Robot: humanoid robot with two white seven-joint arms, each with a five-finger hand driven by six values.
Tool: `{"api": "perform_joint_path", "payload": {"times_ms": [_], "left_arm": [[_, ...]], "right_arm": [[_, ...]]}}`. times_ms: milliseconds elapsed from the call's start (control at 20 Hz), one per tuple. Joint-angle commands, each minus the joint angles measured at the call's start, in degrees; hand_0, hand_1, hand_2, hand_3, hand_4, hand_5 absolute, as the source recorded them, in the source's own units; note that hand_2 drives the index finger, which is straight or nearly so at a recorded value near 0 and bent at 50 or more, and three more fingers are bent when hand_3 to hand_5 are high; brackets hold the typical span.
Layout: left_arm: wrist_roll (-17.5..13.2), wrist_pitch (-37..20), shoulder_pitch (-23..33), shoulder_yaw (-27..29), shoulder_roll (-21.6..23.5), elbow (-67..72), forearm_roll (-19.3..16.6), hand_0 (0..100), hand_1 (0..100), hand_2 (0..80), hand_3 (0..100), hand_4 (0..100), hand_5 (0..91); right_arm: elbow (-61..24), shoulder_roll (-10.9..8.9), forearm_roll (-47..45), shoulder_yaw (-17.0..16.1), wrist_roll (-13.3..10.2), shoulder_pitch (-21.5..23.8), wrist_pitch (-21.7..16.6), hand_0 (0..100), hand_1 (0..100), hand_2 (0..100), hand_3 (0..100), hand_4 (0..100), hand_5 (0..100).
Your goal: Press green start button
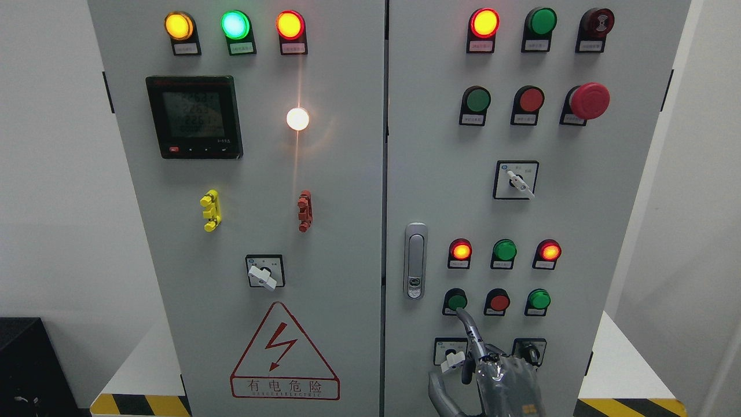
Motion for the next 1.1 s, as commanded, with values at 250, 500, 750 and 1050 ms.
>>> {"api": "perform_joint_path", "payload": {"times_ms": [250, 500, 750, 1050], "left_arm": [[0.0, 0.01, -1.32, 0.0, 0.0, -1.58, 0.0, 12, 56, 0.0, 0, 0, 0.0], [0.0, 0.01, -1.32, 0.0, 0.0, -1.58, 0.0, 12, 56, 0.0, 0, 0, 0.0], [0.0, 0.01, -1.32, 0.0, 0.0, -1.58, 0.0, 12, 56, 0.0, 0, 0, 0.0], [0.0, 0.01, -1.32, 0.0, 0.0, -1.58, 0.0, 12, 56, 0.0, 0, 0, 0.0]], "right_arm": [[-8.58, -0.17, -11.95, 0.0, -0.01, 7.93, -0.76, 60, 38, 0, 68, 68, 72], [-12.44, -0.35, -21.25, 0.0, 3.24, 11.19, -0.58, 55, 37, 0, 43, 47, 52], [-13.41, -0.35, -38.03, 0.27, 6.84, 12.95, -0.5, 18, 31, 0, 16, 17, 19], [-15.17, -0.44, -54.57, 0.27, 13.26, 13.04, 3.01, 0, 24, 0, 7, 3, 0]]}}
